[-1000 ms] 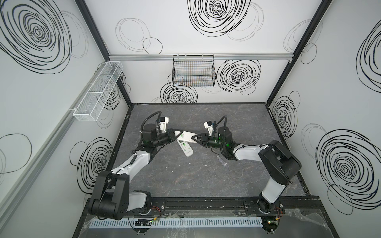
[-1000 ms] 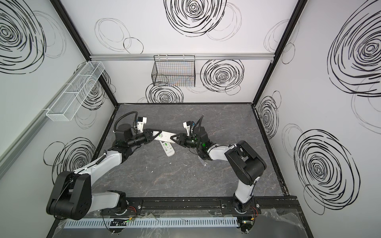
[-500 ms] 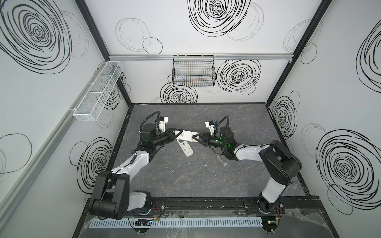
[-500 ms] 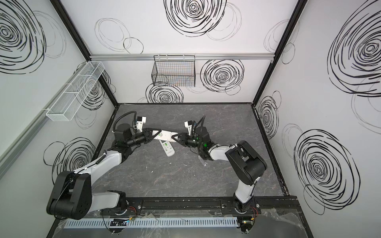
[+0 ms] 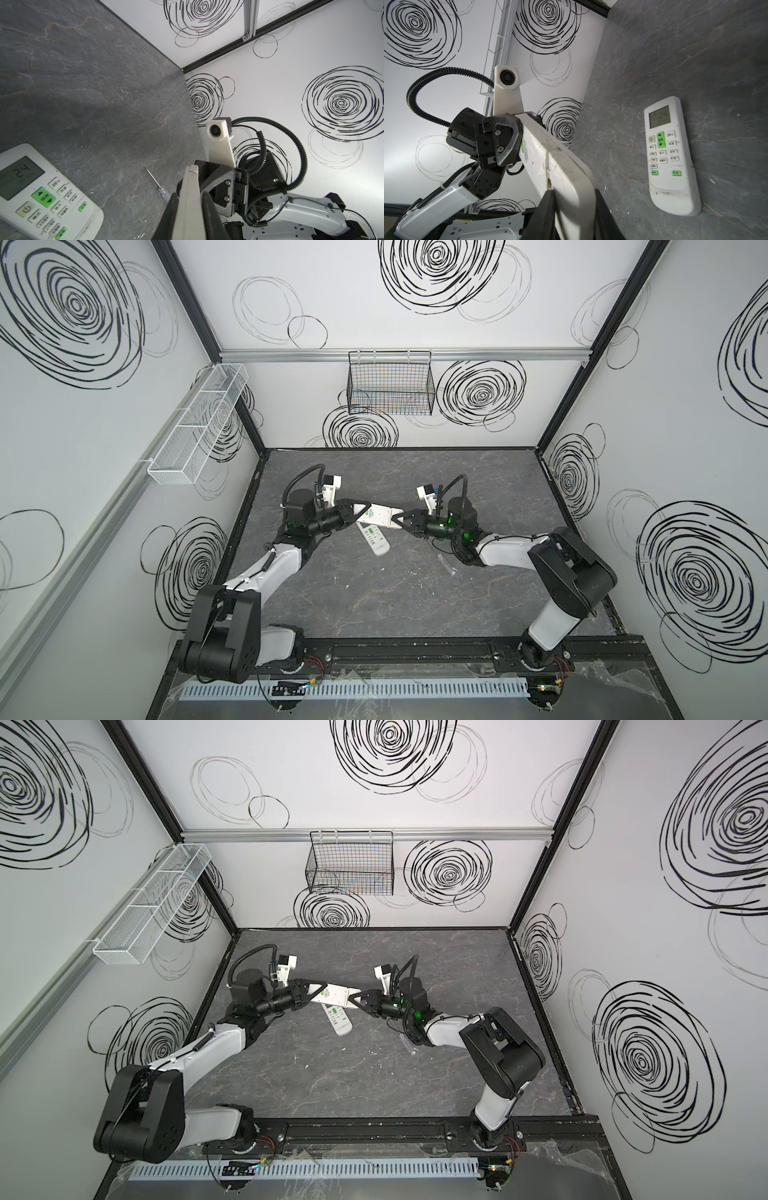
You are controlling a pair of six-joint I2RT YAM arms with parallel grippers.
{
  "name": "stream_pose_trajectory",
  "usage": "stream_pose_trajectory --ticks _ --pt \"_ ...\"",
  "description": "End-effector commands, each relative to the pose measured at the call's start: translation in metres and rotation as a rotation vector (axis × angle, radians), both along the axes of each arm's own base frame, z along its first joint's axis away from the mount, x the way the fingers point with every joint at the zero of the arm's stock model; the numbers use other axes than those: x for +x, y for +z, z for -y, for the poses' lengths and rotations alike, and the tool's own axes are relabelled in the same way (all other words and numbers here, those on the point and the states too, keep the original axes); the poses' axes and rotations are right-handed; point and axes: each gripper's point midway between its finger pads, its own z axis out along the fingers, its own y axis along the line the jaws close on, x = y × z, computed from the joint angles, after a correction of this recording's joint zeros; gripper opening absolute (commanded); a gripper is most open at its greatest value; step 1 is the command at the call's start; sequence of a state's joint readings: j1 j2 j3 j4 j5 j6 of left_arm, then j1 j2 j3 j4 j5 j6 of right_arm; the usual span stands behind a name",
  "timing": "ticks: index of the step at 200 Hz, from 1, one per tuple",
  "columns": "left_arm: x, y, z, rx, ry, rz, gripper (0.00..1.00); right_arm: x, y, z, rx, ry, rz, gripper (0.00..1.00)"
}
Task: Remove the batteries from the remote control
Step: 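Pull the battery cover off the remote's end with the right gripper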
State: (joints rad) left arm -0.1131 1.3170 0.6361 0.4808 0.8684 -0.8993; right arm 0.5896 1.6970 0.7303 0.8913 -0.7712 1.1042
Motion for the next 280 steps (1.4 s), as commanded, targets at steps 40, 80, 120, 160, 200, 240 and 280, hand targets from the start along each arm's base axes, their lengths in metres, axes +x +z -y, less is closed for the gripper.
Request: stream_pose_trajectory --ticks 40,80,120,160,200,240,280 --pt "0.010 0.020 -0.006 0.000 0.038 0.094 0.00 0.007 0.008 0.018 0.004 -0.064 0.037 0.26" --pt "0.011 0.021 -0.007 -0.001 0.041 0.094 0.00 0.008 0.005 0.019 0.000 -0.068 0.030 0.27" --pt "0.011 0.021 -0.009 0.000 0.046 0.094 0.00 0.008 0.005 0.024 0.001 -0.076 0.030 0.29" --pt "0.012 0.021 -0.009 -0.002 0.045 0.090 0.00 0.009 0.001 0.030 -0.003 -0.080 0.020 0.30" --pt "0.012 0.019 -0.009 0.002 0.047 0.089 0.00 0.008 -0.001 0.032 -0.007 -0.073 0.012 0.32" --pt "0.012 0.019 -0.009 0.003 0.048 0.088 0.00 0.008 0.000 0.035 -0.010 -0.078 0.027 0.27" --pt "0.012 0.018 -0.009 0.004 0.050 0.088 0.00 0.008 0.009 0.034 0.014 -0.072 0.042 0.32"
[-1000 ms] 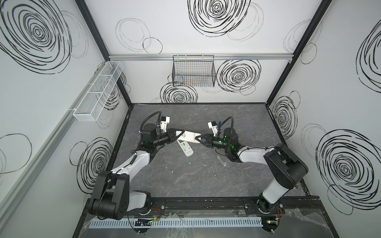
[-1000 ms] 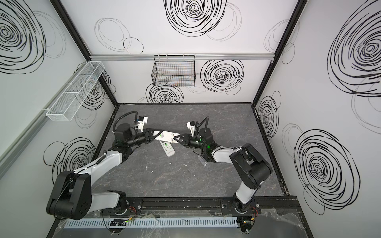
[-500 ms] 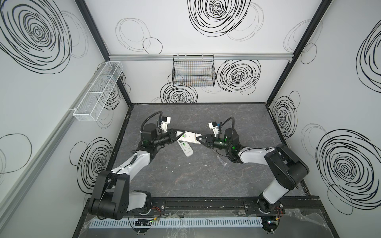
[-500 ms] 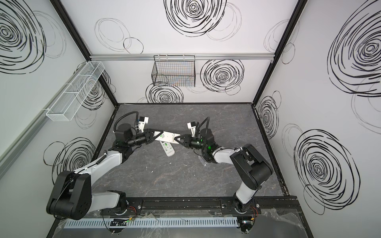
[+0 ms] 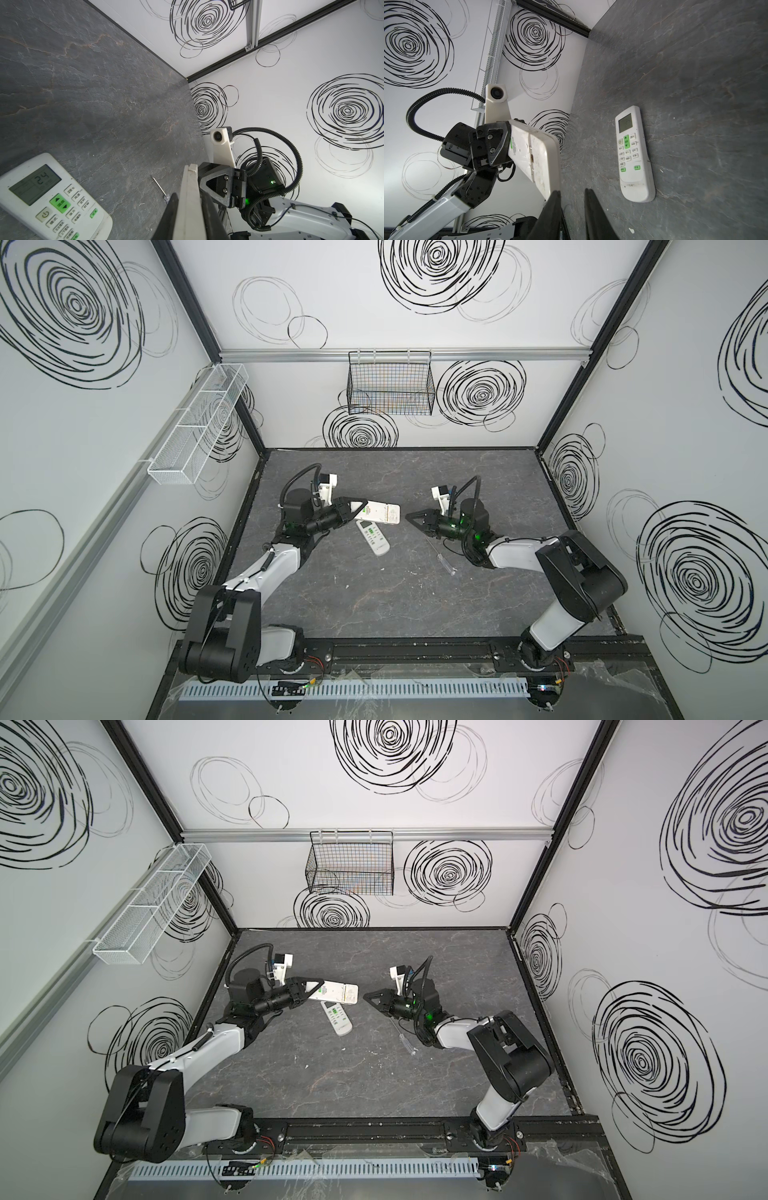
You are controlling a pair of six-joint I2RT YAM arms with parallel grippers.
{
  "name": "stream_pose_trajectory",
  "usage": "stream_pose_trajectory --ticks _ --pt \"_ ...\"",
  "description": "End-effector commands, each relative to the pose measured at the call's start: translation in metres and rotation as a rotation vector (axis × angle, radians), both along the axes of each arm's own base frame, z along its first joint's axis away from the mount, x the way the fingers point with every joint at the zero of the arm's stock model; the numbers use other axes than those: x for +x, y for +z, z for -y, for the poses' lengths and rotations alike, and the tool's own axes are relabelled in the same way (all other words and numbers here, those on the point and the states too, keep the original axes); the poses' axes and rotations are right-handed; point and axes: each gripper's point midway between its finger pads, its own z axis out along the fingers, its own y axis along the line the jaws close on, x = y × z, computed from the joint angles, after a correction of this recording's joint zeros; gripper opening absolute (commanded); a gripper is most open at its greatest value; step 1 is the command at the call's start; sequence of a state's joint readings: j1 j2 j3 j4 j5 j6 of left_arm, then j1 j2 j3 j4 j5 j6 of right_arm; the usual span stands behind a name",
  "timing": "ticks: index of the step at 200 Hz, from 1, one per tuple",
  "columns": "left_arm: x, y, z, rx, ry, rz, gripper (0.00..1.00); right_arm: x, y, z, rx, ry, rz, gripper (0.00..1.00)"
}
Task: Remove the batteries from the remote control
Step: 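Pull the battery cover off the remote's end with the right gripper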
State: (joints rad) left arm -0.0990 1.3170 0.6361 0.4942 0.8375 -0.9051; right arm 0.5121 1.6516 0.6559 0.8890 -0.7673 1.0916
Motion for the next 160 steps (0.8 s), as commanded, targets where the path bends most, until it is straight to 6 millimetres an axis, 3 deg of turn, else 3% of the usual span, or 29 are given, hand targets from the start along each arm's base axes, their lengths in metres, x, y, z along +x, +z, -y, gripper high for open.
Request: stream_pose_trajectory --ticks 1,36,78,116,160 --pt "0.004 0.016 -0.001 0.002 0.004 0.078 0.00 -0.002 0.020 0.000 0.034 0.009 0.059 0.32" --pt "0.003 0.015 0.000 0.005 0.000 0.077 0.00 -0.004 0.033 -0.007 0.048 0.023 0.092 0.51" --pt "0.000 0.016 0.007 0.004 -0.026 0.084 0.00 0.004 0.018 -0.025 -0.037 0.032 0.056 0.69" --pt "-0.001 0.015 0.009 0.015 -0.030 0.087 0.00 0.010 0.010 -0.040 -0.122 0.030 0.056 0.72" --pt "-0.001 0.016 0.009 0.010 -0.033 0.088 0.00 0.017 -0.017 -0.044 -0.214 0.012 0.000 0.68"
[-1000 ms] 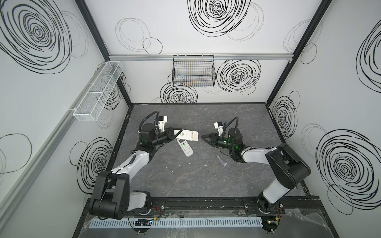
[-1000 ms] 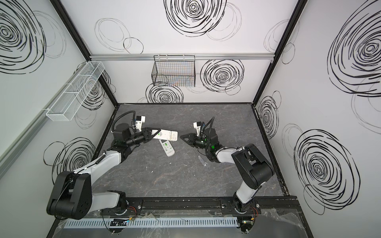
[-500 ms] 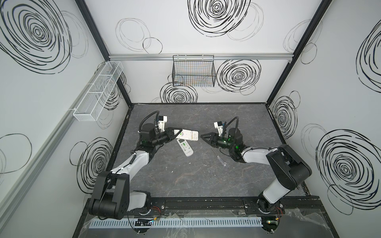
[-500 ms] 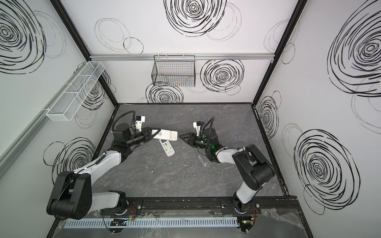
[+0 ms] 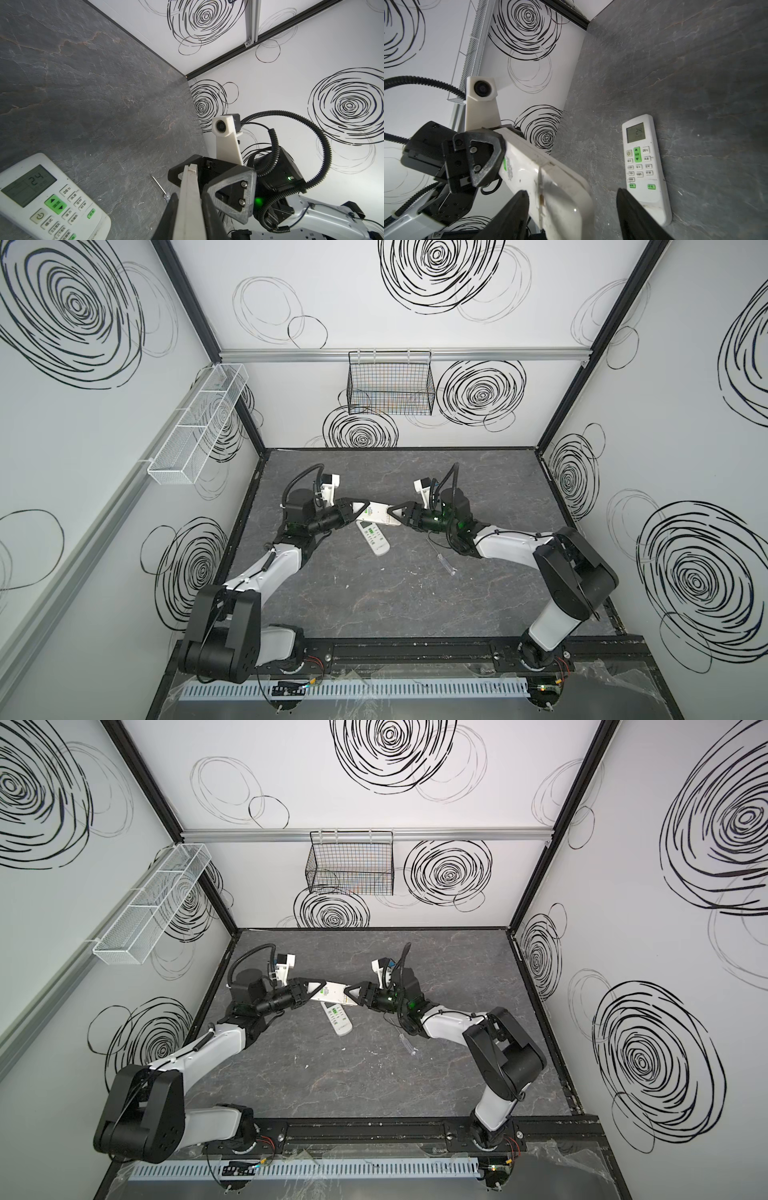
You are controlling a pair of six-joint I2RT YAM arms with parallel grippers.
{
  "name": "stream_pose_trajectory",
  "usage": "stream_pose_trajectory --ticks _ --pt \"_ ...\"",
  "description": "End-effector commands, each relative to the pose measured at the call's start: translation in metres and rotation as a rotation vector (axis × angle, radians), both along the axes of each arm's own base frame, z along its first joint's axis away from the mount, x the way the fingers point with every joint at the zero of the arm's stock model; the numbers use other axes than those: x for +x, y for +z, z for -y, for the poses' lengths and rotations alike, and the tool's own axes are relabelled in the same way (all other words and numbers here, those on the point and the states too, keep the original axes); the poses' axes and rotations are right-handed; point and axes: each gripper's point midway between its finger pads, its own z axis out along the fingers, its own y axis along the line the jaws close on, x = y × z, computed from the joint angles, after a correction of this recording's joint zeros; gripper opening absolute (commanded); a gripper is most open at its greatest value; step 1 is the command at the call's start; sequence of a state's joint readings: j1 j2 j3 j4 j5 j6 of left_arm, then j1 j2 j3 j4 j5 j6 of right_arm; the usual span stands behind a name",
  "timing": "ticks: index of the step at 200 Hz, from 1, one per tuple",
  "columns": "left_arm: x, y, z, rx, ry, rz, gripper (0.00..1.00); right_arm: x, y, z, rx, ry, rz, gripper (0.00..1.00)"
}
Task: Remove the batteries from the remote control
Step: 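Pull the battery cover off the remote's end with the right gripper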
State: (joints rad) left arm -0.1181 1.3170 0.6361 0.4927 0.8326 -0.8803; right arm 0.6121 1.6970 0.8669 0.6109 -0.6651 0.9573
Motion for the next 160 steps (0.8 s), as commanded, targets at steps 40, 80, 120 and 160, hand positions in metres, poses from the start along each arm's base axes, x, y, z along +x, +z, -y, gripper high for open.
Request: stream_pose_trajectory --ticks 40,80,120,160 --pt "0.001 0.017 0.003 -0.005 -0.016 0.074 0.00 0.007 -0.035 0.006 -0.130 -0.045 -0.033 0.58" --pt "0.001 0.016 0.002 -0.001 -0.012 0.074 0.00 0.008 -0.038 0.022 -0.124 -0.074 -0.036 0.51" --pt "0.002 0.014 0.002 0.002 -0.009 0.071 0.00 0.008 -0.029 0.030 -0.092 -0.081 -0.020 0.49" --pt "0.003 0.013 0.000 0.004 -0.004 0.067 0.00 0.009 -0.022 0.040 -0.055 -0.088 -0.015 0.40"
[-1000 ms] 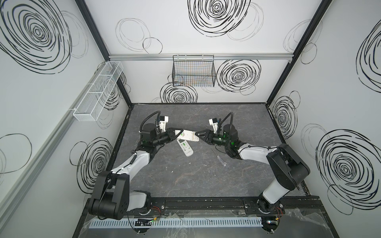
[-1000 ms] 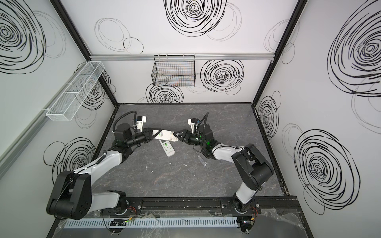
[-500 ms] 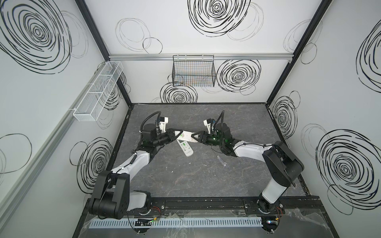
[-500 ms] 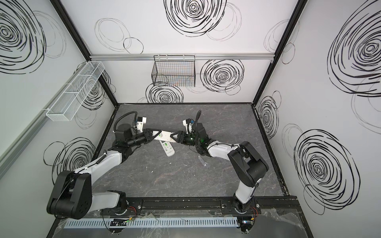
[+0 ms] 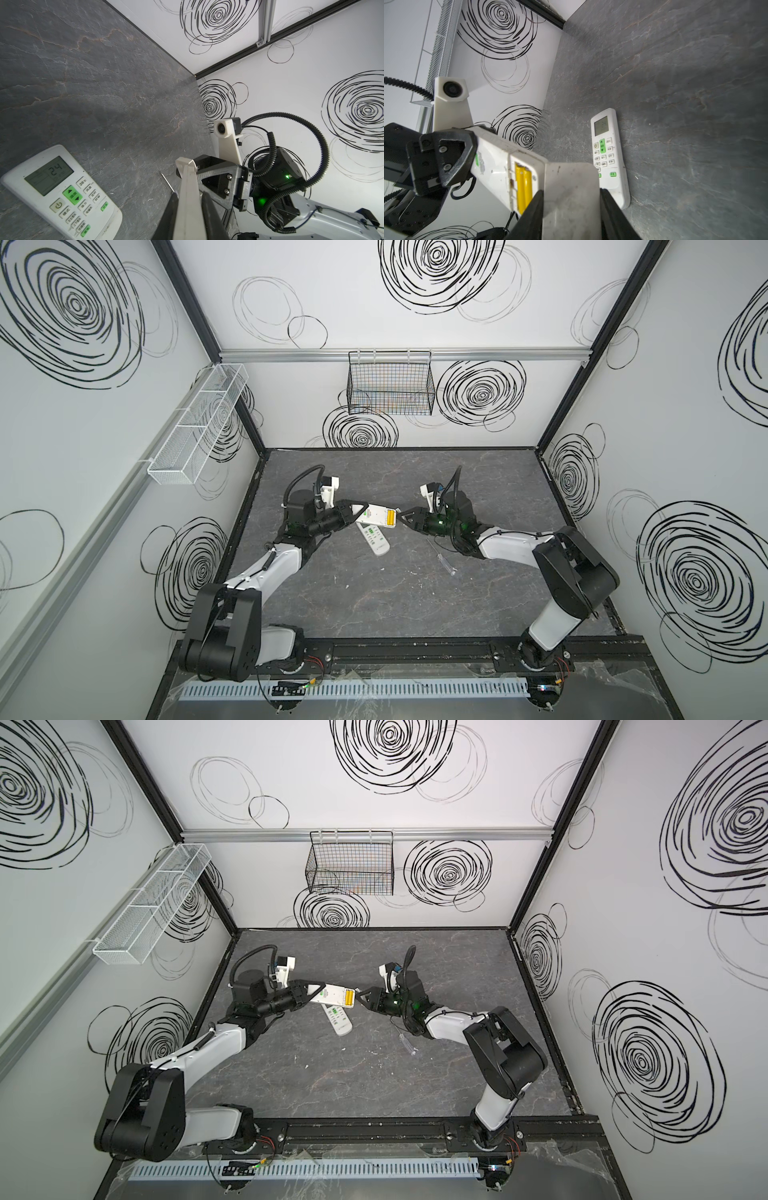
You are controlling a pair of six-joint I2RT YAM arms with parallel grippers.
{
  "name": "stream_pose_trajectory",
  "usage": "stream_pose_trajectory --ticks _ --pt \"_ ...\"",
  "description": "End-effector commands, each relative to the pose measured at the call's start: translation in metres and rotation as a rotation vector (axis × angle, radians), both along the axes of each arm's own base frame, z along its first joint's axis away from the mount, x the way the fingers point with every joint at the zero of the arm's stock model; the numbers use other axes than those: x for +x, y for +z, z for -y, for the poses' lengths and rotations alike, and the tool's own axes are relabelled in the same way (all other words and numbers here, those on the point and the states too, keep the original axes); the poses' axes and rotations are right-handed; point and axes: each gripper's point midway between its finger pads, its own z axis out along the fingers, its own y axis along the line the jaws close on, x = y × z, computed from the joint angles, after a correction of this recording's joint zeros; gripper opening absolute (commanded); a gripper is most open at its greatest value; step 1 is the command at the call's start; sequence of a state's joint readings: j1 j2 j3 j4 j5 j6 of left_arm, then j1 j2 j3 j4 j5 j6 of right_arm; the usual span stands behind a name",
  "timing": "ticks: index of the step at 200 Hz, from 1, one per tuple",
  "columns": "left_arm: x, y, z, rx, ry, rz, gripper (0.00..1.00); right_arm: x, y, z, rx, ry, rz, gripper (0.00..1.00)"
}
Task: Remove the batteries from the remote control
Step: 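Pull the battery cover off the remote's end with the right gripper, then carry the white battery cover away and drop it on the table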
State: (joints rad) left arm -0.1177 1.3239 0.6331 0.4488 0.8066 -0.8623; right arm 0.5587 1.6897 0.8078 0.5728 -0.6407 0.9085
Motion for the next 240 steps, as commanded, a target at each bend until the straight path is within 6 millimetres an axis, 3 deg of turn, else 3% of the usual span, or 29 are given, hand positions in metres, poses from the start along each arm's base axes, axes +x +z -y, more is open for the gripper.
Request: stream_pose_trajectory --ticks 1,46,75,97,118,145,163,189,240 --pt "0.001 0.026 0.003 -0.019 -0.027 0.106 0.00 0.002 0.008 0.011 0.020 -0.027 0.016 0.40" --pt "0.003 0.028 0.000 -0.022 -0.019 0.108 0.00 0.006 -0.006 0.030 -0.006 -0.068 -0.004 0.38" --pt "0.003 0.030 0.000 -0.028 -0.020 0.108 0.00 0.016 -0.016 0.056 -0.079 -0.122 -0.010 0.39" --pt "0.002 0.031 0.001 -0.032 -0.023 0.116 0.00 0.033 -0.032 0.101 -0.232 -0.249 0.004 0.40" --pt "0.002 0.033 0.001 -0.036 -0.030 0.122 0.00 0.044 -0.061 0.161 -0.447 -0.370 -0.045 0.40" --pt "0.001 0.034 0.002 -0.040 -0.036 0.125 0.00 0.044 -0.086 0.222 -0.616 -0.472 -0.088 0.40" --pt "0.003 0.032 0.002 -0.037 -0.033 0.122 0.00 0.041 -0.097 0.249 -0.703 -0.513 -0.104 0.40" --pt "0.003 0.030 0.000 -0.032 -0.027 0.121 0.00 0.038 -0.106 0.264 -0.786 -0.541 -0.116 0.40" --pt "0.002 0.032 0.002 -0.028 -0.034 0.132 0.00 0.036 -0.124 0.264 -0.852 -0.520 -0.146 0.44"
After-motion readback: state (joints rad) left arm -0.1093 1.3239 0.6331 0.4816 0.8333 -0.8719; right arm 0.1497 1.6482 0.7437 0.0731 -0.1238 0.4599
